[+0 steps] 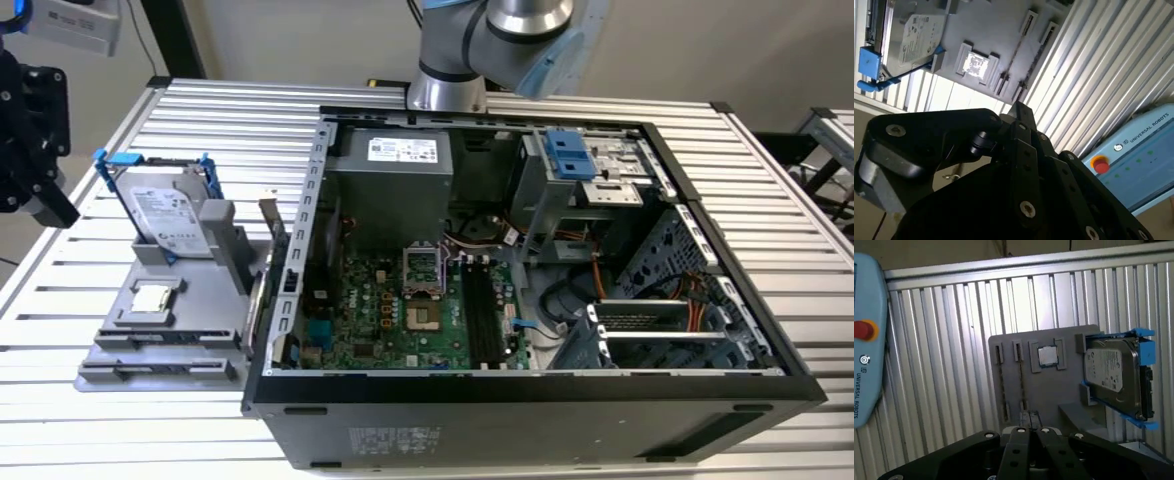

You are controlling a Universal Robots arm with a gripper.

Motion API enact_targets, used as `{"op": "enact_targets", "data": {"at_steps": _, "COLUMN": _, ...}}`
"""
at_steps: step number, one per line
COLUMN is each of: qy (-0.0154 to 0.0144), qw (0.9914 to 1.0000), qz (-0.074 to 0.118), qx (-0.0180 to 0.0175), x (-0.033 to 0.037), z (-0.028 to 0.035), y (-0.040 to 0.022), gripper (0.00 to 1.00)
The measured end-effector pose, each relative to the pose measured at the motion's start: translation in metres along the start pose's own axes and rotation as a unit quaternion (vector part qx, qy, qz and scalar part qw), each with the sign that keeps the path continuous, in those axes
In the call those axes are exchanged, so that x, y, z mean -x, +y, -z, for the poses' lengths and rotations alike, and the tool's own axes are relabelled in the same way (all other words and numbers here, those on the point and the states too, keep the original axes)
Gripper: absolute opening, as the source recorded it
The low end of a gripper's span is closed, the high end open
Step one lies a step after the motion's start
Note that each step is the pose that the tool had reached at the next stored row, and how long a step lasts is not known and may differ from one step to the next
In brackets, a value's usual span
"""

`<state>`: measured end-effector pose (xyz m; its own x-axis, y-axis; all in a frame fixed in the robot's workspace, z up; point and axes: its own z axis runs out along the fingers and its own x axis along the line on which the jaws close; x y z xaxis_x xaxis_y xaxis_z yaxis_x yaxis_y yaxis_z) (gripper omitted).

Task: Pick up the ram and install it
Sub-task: 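Pick up the ram and move it above insertion slot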

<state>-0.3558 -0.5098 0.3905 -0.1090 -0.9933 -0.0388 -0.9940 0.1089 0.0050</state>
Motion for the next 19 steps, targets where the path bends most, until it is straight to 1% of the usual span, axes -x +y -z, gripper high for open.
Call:
{"op": "enact_targets", "data": {"at_steps": 3, "qy": 0.0000, "qw": 0.99982, "qz": 0.019, "qx": 0.0005, "x": 0.0005, "z": 0.0000, "y": 0.0000, "gripper": 0.00}}
{"op": "enact_targets", "data": {"at_steps": 5, "qy": 0.0001, "qw": 0.99942, "qz": 0.034, "qx": 0.0010, "x": 0.0006, "z": -0.0001, "y": 0.0001, "gripper": 0.00}}
{"op": "enact_targets", "data": {"at_steps": 8, "qy": 0.0002, "qw": 0.99852, "qz": 0.054, "qx": 0.0018, "x": 0.0012, "z": -0.0001, "y": 0.0001, "gripper": 0.00}}
{"op": "enact_targets", "data": {"at_steps": 13, "qy": 0.0004, "qw": 0.99657, "qz": 0.083, "qx": 0.0029, "x": 0.0016, "z": -0.0001, "y": 0.0002, "gripper": 0.00}}
{"op": "enact_targets", "data": {"at_steps": 19, "qy": 0.0004, "qw": 0.99654, "qz": 0.083, "qx": 0.0029, "x": 0.0017, "z": -0.0001, "y": 0.0002, "gripper": 0.00}}
